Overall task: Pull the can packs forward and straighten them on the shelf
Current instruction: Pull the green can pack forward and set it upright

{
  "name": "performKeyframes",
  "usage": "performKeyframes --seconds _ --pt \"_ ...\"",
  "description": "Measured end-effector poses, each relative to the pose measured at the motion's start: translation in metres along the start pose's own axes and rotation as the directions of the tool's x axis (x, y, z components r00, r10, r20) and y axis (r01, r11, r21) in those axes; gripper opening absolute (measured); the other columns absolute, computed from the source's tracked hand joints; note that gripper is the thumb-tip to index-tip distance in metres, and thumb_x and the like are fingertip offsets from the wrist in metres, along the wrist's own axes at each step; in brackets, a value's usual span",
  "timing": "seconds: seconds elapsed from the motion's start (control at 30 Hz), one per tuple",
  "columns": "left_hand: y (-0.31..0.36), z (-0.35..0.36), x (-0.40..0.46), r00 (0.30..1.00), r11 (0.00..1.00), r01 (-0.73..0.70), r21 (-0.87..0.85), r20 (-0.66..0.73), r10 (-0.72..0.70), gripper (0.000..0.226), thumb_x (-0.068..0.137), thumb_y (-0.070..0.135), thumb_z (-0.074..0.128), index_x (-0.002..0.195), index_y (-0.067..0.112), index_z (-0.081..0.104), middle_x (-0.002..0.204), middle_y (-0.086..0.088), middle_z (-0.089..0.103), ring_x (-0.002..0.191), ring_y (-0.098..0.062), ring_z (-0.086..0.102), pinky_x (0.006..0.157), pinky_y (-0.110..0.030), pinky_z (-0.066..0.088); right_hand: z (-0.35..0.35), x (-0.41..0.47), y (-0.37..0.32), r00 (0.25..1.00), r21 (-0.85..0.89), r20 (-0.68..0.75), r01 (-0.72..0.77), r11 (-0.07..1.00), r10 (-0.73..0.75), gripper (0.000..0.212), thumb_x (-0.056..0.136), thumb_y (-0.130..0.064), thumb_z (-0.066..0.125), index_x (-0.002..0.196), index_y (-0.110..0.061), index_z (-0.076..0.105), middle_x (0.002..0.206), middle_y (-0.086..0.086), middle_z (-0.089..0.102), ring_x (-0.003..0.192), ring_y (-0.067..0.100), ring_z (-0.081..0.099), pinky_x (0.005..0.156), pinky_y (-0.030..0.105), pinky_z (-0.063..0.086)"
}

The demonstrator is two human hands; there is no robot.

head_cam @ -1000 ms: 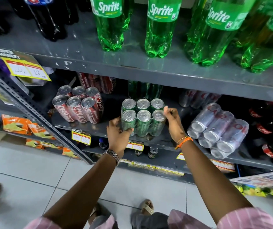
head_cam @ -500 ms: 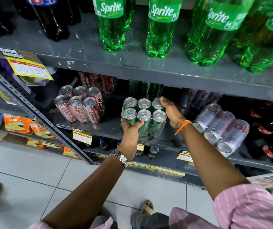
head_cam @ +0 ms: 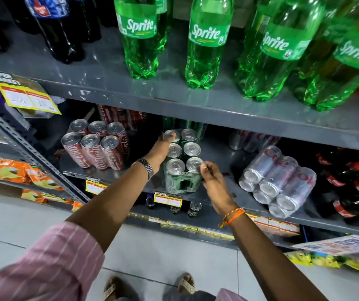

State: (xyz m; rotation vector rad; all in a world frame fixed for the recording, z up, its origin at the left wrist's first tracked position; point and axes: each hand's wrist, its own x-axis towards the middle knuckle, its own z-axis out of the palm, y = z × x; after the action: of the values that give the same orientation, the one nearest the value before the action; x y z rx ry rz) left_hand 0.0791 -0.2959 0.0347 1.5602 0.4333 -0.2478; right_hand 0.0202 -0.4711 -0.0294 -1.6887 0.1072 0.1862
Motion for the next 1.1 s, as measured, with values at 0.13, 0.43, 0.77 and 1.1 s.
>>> performKeyframes --seconds 0.13,0.43,0.77,1.1 --pt "0.003 -0.004 -0.015 0.994 0.996 -0.017 -0.085 -0.113 0.007 0.069 0.102 0.045 0.047 0.161 0.018 0.024 0.169 -0.001 0.026 0.155 -0.021 0.028 0.12 -0.035 0.023 -0.014 0.036 -0.013 0.992 0.069 -0.098 -0.075 0.995 0.081 0.035 0.089 -0.055 0.056 0.103 -0.025 0.067 0.121 0.002 0.069 0.126 0.027 0.06 0.116 0.054 0.039" --pt "-0.043 0.055 -0.112 0.992 0.939 0.064 -0.339 -0.083 -0.098 0.083 0.091 0.046 0.062 0.161 0.03 0.02 0.171 0.008 0.016 0.158 -0.014 0.015 0.13 -0.046 0.011 0.014 0.128 -0.069 0.981 -0.125 0.184 -0.036 0.992 0.059 0.049 0.103 -0.029 0.049 0.148 -0.009 0.045 0.158 0.007 0.042 0.147 0.021 0.037 0.126 0.039 0.022" --pt "-0.065 0.075 -0.113 0.999 0.993 -0.023 -0.118 -0.041 0.018 0.104 0.091 0.065 0.043 0.158 0.022 -0.025 0.166 0.008 -0.034 0.152 -0.003 -0.026 0.115 -0.026 -0.01 0.012 0.131 -0.054 0.976 -0.191 0.215 -0.005 0.982 0.046 0.042 0.103 -0.008 0.046 0.145 -0.006 0.047 0.148 0.016 0.053 0.119 0.013 0.048 0.104 0.026 0.038" --pt "-0.055 0.019 -0.055 0.984 0.994 -0.098 -0.053 -0.157 0.089 0.088 0.101 0.053 0.038 0.158 0.026 -0.023 0.168 0.006 -0.031 0.159 -0.017 -0.019 0.13 -0.05 -0.003 -0.002 0.1 -0.031 0.999 -0.197 0.026 -0.019 0.98 0.024 0.04 0.099 -0.022 0.055 0.138 -0.012 0.053 0.146 0.012 0.055 0.138 0.03 0.049 0.12 0.047 0.034"
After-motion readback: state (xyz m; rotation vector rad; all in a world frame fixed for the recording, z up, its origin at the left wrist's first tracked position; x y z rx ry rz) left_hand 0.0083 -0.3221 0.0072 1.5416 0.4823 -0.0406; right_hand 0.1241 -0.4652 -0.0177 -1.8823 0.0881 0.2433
